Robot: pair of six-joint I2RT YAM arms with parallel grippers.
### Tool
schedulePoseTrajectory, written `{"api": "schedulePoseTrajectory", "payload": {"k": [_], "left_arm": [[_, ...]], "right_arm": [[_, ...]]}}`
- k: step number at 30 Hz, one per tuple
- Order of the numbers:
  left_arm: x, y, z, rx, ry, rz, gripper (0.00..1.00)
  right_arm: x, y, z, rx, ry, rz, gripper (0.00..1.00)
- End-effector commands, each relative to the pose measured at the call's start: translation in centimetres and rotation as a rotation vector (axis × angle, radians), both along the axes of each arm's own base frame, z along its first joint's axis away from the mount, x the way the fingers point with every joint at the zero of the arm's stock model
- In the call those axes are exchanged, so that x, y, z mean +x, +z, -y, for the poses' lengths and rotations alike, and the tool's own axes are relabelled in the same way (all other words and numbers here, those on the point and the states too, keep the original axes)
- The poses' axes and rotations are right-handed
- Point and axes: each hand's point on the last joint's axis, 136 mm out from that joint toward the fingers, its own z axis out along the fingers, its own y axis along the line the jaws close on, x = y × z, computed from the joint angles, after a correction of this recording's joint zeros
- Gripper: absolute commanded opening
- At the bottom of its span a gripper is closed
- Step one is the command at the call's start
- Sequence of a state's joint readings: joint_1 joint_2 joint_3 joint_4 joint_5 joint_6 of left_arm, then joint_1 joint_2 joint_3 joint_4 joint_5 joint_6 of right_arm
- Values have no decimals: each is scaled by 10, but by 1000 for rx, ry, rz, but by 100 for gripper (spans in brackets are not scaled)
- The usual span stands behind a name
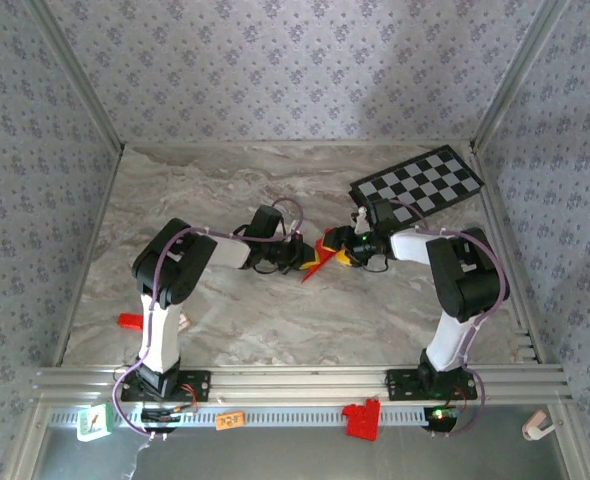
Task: Fold a paper plane with a square sheet of paper (pick it up from the middle)
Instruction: Fold the wing for the fifth time at the center of the table.
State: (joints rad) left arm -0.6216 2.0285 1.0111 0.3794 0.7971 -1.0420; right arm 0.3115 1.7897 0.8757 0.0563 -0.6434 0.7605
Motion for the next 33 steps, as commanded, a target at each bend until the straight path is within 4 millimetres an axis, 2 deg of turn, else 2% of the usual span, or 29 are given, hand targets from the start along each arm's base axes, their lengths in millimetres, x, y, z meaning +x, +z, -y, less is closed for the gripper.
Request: {"api": "schedulePoseTrajectory", "payload": {"k": [1, 17, 26, 33], "left_arm": [[0, -4, -1, -15, -4, -8, 0], [0, -5, -2, -11, -2, -8, 1], [-1, 0, -8, 1, 11, 10, 14], [-4, 6, -18, 21, 21, 37, 23]], "right_arm": [[3, -12, 0, -14, -12, -23, 61], [-12, -50, 14, -295, -16, -170, 57], [-23, -68, 20, -463, -22, -250, 58], [-28, -76, 26, -522, -31, -279, 59]]}}
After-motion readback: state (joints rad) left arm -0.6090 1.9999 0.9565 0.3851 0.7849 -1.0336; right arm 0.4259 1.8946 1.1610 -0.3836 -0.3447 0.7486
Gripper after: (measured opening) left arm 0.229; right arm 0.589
